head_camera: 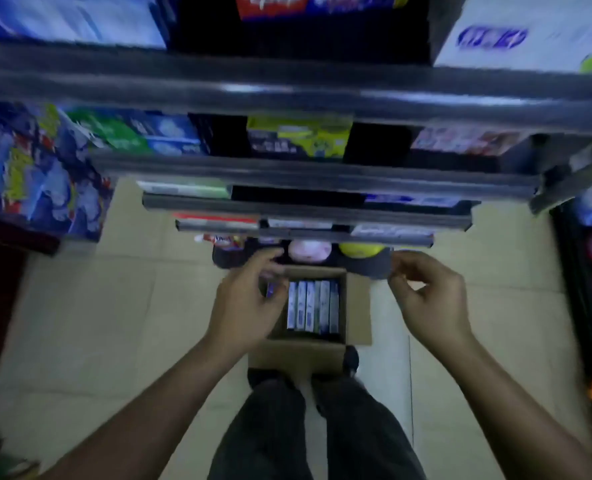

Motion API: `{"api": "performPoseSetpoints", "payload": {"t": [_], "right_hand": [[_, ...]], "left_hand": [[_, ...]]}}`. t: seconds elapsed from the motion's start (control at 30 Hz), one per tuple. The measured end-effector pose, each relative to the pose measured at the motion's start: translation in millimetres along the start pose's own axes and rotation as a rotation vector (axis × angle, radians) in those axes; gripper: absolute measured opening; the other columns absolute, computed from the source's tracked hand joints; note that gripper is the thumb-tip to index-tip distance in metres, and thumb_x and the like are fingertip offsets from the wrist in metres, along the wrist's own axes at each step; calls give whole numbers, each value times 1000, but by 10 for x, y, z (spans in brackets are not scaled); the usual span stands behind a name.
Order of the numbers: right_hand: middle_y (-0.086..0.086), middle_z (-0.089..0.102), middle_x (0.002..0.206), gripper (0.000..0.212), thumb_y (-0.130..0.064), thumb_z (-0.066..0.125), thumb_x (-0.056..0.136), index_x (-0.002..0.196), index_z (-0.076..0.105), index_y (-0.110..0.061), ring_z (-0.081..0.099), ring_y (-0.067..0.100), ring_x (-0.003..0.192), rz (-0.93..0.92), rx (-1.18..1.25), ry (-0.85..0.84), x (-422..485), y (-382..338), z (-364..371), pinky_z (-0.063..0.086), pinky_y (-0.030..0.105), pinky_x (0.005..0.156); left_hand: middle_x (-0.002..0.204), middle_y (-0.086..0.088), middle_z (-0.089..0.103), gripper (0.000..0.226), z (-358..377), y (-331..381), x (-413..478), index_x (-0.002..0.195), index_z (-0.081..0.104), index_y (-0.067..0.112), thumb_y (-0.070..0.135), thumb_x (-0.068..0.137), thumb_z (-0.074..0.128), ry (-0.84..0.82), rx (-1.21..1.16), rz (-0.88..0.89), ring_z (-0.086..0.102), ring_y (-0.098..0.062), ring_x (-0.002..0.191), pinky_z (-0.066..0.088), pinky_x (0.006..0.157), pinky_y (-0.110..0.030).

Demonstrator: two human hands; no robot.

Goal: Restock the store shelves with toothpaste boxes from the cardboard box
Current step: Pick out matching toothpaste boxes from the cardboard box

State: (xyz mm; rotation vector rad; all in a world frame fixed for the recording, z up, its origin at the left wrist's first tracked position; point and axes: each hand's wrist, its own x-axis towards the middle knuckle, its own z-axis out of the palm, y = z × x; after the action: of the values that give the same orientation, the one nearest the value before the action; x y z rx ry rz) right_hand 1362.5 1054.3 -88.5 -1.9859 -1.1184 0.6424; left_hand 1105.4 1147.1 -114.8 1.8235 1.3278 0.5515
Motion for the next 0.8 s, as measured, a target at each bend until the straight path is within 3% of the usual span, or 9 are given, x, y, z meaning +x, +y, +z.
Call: {"api": "performPoseSetpoints", "payload": {"t": [0.07,0.13,0.2,0.3,0.4,0.57,0.67,0.73,0.8], "right_hand": [[-23,73,84,33,-3,70,88,88,70,-36,69,0,82,166,10,-141,-146,334,447,55,22,72],[-16,75,81,39,2,70,86,82,69,-36,71,8,79,339,29,-258,-251,721,883,57,32,77],[-1,76,85,28,3,71,84,80,72,-25,72,23,85,462,14,-361,-330,1141,1310,57,41,83],[17,74,90,6,-1,70,85,84,73,-5,69,38,92,588,-2,-461,-408,1808,1911,53,37,78],[13,75,96,13,-3,72,86,82,74,-15,69,33,93,706,4,-470,-417,2474,2475,55,41,80],[-3,68,77,11,-11,68,89,91,77,-18,60,17,67,671,-53,-544,-309,3422,3213,43,27,64],[-3,71,89,11,-14,70,87,94,77,-19,64,15,76,630,-35,-538,-233,3795,3504,42,22,65],[-3,72,86,13,-13,69,85,96,76,-18,66,15,78,607,-15,-549,-195,3972,3644,44,22,67],[-5,70,80,11,-11,68,86,93,75,-16,65,11,75,576,-4,-559,-178,4112,3747,44,21,68]], "left_hand": [[99,33,66,46,236,-595,-205,117,54,62,41,78,62,-90,-13,-170,64,3,85,55,80,-26],[91,20,70,42,518,-1159,-383,112,63,49,33,74,68,-149,-53,-345,66,-4,80,59,85,-36],[95,10,72,43,849,-1678,-483,117,66,34,26,75,73,-228,-57,-522,69,-18,90,56,94,-44],[118,2,73,47,1405,-2380,-514,131,62,26,29,86,73,-367,73,-661,68,-23,108,50,103,-36],[125,-2,69,54,2006,-2984,-381,139,57,21,29,88,71,-397,83,-722,65,-22,115,46,100,-27],[125,-14,65,56,2894,-3919,86,136,53,12,27,84,67,-358,225,-733,64,-35,113,55,93,-45],[146,-20,51,76,3376,-4502,364,151,35,7,31,87,69,-317,330,-802,53,-39,131,48,107,-46],[156,-21,40,89,3626,-4890,536,158,20,3,30,89,69,-336,410,-858,45,-39,141,42,113,-43],[156,-20,42,87,3829,-5253,693,157,24,3,30,89,72,-355,475,-891,46,-37,141,43,111,-42]]}}
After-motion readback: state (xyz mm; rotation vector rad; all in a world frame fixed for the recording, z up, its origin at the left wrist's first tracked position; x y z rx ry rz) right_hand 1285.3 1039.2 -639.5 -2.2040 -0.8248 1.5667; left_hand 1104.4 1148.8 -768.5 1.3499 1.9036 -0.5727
